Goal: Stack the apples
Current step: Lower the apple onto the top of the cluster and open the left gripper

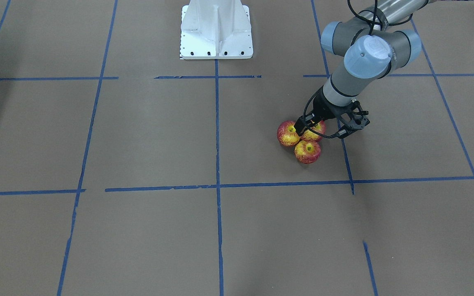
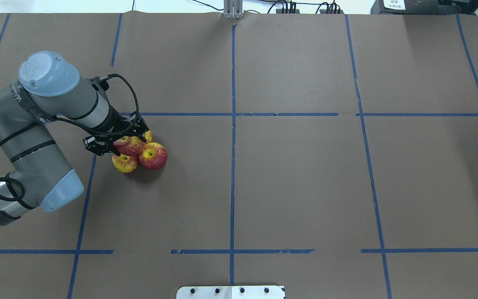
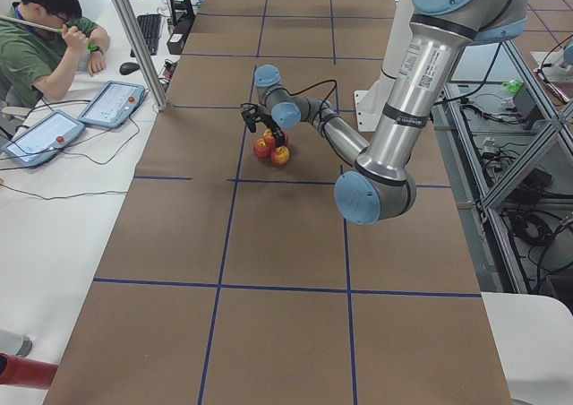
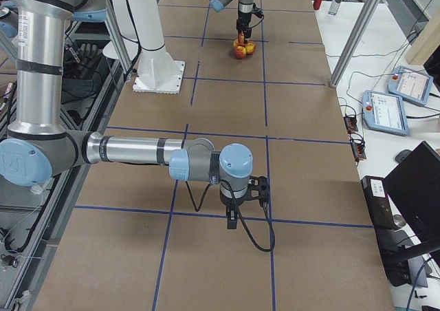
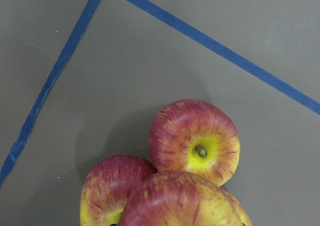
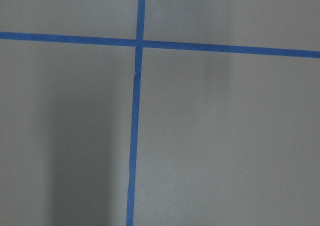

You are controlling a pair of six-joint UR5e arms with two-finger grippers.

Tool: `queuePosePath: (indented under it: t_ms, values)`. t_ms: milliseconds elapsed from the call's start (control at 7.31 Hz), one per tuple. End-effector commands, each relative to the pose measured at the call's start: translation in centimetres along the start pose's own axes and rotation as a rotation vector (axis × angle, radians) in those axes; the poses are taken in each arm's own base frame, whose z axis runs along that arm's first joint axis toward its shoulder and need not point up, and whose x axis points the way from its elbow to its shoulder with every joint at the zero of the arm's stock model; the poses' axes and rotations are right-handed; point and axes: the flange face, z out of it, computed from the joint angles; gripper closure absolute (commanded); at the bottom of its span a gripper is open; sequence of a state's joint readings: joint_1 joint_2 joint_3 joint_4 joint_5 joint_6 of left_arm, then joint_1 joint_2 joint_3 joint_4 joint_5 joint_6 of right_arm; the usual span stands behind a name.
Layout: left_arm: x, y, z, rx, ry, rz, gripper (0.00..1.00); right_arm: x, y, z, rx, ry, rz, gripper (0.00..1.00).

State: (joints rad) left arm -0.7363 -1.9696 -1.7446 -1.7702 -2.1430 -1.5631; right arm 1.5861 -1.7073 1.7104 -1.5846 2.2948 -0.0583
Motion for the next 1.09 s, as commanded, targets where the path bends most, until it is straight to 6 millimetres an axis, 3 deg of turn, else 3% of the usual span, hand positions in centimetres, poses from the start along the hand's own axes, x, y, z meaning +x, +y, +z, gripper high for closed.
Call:
queuePosePath:
  t_ms: [0,274,547,821,958]
  values:
    - [0.0,0.0,0.0,0.000,0.001,0.002,0.16,0.0,0.0,0.0,0.000,0.000,0.000,0.00]
    - [0.0,0.1,-0.1,0.002,0.002,0.001,0.02,0.0,0.0,0.0,0.000,0.000,0.000,0.00]
    - [0.1,0.0,-0.7,0.006,0.010,0.003,0.01,0.0,0.0,0.0,0.000,-0.002,0.000,0.00]
    - [-0.2,-2.1,-3.8,0.050,0.048,-0.006,0.01,0.0,0.0,0.0,0.000,0.000,0.000,0.00]
    - [-0.2,-2.8,-7.5,0.083,0.096,-0.006,0.01,0.0,0.0,0.0,0.000,0.000,0.000,0.00]
